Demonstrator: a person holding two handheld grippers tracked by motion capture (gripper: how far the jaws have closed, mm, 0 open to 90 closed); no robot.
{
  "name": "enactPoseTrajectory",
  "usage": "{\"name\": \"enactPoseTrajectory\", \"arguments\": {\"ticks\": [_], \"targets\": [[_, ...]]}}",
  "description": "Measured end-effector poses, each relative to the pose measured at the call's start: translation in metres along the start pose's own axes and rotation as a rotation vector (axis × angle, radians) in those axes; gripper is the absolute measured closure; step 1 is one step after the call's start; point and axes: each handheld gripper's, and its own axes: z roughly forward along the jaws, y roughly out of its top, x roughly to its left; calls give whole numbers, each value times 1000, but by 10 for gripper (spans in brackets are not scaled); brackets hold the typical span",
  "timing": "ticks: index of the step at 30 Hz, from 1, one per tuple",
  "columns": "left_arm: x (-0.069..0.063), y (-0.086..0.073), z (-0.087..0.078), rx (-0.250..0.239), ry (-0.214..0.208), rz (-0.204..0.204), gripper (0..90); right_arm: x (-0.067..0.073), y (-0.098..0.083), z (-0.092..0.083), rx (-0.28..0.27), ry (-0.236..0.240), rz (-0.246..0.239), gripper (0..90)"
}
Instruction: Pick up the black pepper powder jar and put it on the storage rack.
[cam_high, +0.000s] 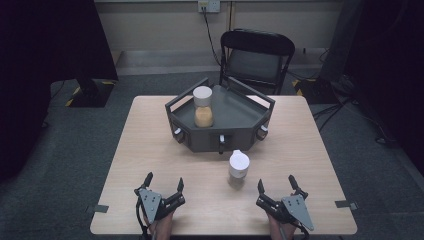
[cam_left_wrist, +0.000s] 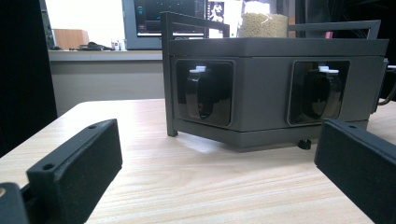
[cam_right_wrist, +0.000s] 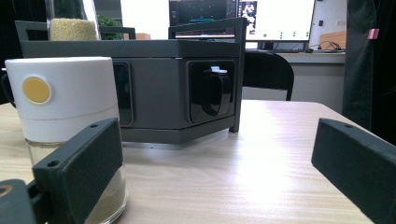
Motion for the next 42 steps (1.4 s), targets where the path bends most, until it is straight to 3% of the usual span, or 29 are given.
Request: {"name": "enactPoseTrajectory", "arguments": {"ticks": [17,23,30,42], "targets": [[0,0,0,1,1,0,2,-6,7,5,24,23,29,2],[0,0,0,1,-1,0,2,-6,14,4,2,36,35,2],[0,0,0,1,-1,0,3,-3,23,5,-38,66,30,2],[0,0,0,1,2,0,10,8,30,11,-36,110,36,1]]}}
